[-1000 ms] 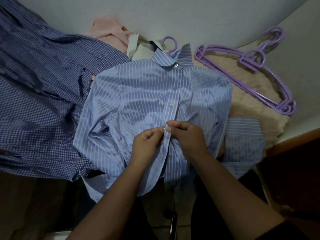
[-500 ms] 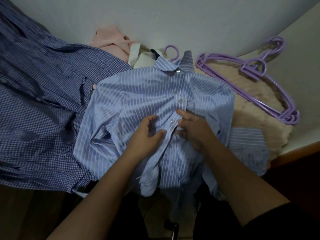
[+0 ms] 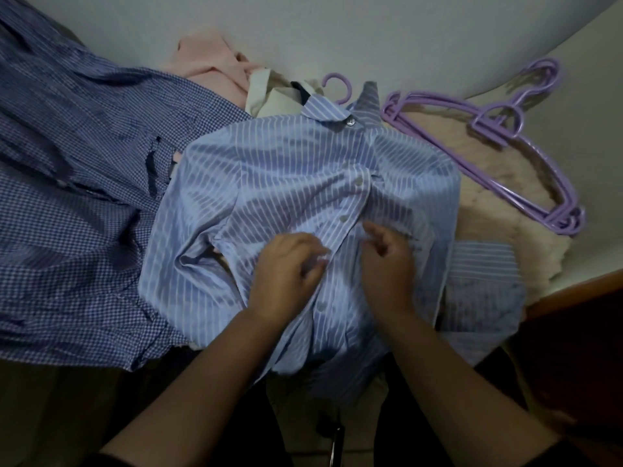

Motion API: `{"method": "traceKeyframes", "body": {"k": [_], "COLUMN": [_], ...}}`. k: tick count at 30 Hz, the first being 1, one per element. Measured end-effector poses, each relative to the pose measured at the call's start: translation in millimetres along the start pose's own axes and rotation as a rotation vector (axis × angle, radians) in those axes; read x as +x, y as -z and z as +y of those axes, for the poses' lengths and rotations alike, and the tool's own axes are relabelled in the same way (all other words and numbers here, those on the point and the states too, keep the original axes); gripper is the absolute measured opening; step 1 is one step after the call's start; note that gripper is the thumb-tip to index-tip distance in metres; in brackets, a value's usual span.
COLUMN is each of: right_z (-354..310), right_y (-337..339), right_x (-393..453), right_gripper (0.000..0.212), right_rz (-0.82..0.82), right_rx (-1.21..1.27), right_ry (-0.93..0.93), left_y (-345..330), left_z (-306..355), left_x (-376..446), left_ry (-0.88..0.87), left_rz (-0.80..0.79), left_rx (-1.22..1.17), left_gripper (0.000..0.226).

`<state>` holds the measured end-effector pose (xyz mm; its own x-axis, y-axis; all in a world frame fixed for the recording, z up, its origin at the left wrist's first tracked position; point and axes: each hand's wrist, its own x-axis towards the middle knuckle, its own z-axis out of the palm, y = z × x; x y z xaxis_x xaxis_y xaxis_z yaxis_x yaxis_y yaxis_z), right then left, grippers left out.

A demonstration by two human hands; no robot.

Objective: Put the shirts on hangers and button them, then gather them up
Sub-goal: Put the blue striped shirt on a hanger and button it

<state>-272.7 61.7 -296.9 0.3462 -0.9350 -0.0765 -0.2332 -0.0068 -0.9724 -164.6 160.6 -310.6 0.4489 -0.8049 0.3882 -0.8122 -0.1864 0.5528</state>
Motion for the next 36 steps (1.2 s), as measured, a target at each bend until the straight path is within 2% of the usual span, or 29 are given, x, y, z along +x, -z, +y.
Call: {"method": "traceKeyframes", "body": {"k": [2, 5, 7, 10, 15, 22, 28, 36], "right_z": [6, 11, 13, 14, 9, 3, -3, -3], "right_y": [-5, -8, -7, -7, -17, -21, -16, -12], "right_x": [-17, -26, -24, -21, -17, -11, -3, -6], "right_gripper": [0.034, 0.034, 0.036, 0.041, 0.042, 0.036, 0.046, 0.041], "right_rz": [-0.001, -0.168, -0.244, -0.260, -0.243, -0.214, -0.213, -0.205], "right_rx": [0.094, 0.170, 0.119, 0.084, -0.027, -0.109, 0.084, 0.168], "right_ry": [-0.090, -0.182, -0.209, -0.198, -0.162, -0.176, -0.300, -0.234], "left_y": [-2, -2, 1, 7, 6, 5, 5, 4], "left_z": [5, 8, 8, 9, 12, 22, 20, 21], "left_x": [-6, -12, -14, -13, -11, -11, -9, -11], "left_ry": [-0.043, 0.249, 0.402, 0.475, 0.578, 0.729, 0.751, 0.721], "left_rz": [-0.046, -0.162, -0.183, -0.128, -0.077, 0.011, 0.018, -0.020], "left_rx": [0.038, -0.013, -0.078, -0.112, -0.200, -0.545, -0.677, -0.669], "left_gripper": [0.011, 0.037, 0.038, 0.029, 0.031, 0.022, 0.026, 0.022]}}
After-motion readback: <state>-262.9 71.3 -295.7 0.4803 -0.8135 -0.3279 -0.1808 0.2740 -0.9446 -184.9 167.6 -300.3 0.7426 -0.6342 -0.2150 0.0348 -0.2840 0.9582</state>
